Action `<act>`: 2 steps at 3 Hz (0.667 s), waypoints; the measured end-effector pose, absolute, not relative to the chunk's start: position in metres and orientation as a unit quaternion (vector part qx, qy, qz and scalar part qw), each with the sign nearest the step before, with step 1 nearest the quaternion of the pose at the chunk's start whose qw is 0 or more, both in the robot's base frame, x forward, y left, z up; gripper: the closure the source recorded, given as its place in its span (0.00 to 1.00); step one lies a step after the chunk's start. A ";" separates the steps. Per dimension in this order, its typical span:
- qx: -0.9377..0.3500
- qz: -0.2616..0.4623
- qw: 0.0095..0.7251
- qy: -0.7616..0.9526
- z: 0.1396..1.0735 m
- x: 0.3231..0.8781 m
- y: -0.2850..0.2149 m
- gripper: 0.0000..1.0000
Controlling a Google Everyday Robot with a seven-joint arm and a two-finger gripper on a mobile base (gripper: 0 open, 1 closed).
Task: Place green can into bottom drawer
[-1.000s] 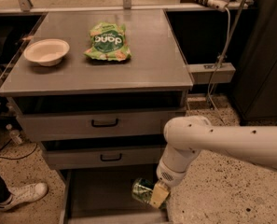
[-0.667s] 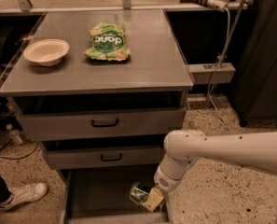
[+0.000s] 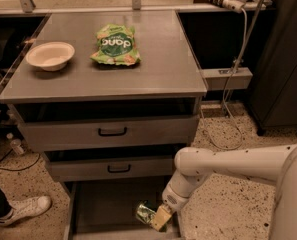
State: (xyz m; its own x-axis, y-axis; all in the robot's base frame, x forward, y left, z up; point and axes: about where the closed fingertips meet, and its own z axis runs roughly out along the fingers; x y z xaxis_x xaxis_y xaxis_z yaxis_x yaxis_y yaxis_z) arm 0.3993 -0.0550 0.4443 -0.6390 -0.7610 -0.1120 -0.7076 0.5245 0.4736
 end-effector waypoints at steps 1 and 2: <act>0.418 -0.262 0.053 -0.868 0.410 0.398 -0.043 1.00; 0.402 -0.295 0.025 -0.866 0.360 0.411 -0.023 1.00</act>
Offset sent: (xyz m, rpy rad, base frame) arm 0.0317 0.0559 -0.1497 0.2164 -0.0220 -0.1157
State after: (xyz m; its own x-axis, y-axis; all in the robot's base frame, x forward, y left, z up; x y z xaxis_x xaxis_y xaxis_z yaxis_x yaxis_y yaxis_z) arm 0.4105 -0.0228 0.3598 -0.6750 -0.7119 -0.1940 -0.6825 0.5025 0.5307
